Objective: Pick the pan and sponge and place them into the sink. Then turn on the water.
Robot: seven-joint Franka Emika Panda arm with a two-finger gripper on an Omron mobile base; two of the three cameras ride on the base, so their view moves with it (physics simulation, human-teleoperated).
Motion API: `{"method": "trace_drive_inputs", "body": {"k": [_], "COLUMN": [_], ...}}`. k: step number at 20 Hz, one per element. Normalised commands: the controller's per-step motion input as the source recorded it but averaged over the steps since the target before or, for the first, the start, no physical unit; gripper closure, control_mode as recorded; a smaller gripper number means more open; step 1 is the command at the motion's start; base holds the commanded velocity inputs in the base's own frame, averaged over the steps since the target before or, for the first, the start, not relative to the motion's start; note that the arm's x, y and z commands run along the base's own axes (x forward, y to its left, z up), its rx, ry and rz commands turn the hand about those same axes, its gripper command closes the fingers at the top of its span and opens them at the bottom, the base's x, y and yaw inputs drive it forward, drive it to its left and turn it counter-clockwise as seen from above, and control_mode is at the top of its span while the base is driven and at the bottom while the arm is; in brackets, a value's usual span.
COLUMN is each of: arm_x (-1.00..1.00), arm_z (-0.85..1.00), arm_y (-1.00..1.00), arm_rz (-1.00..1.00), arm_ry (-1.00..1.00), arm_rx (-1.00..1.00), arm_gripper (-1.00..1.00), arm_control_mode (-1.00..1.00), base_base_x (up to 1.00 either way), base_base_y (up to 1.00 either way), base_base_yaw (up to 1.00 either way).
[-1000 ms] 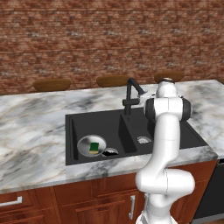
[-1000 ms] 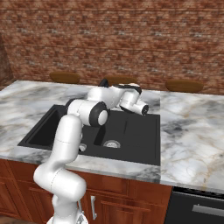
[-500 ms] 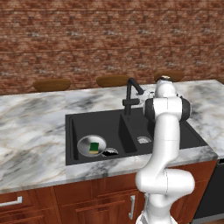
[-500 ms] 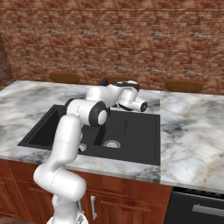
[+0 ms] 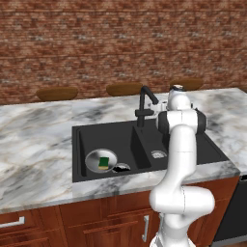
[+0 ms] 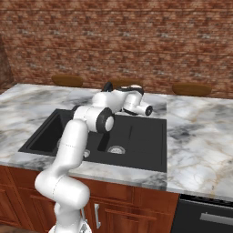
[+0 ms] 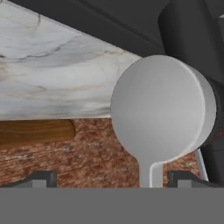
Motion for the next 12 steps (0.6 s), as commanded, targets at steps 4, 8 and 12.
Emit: {"method": "trace_drive_inputs", "body": {"k": [4,8,12], "arm_x": [0.28,0.18,0.13], "arm_z": [0.0,0.0,0.0], "arm_y": [0.0,0.0,-0.01], "arm_rz": [0.0,0.0,0.0], "arm_ry": [0.0,0.0,0.02], "arm_rx": [0.0,0.02,0.04], "arm_gripper": [-1.0,1.0,1.0], "arm_control_mode": [-1.0,-1.0,-1.0], "base_base_x": [0.0,0.0,0.0], "base_base_y": [0.0,0.0,0.0], "base_base_yaw": [0.0,0.0,0.0]}}
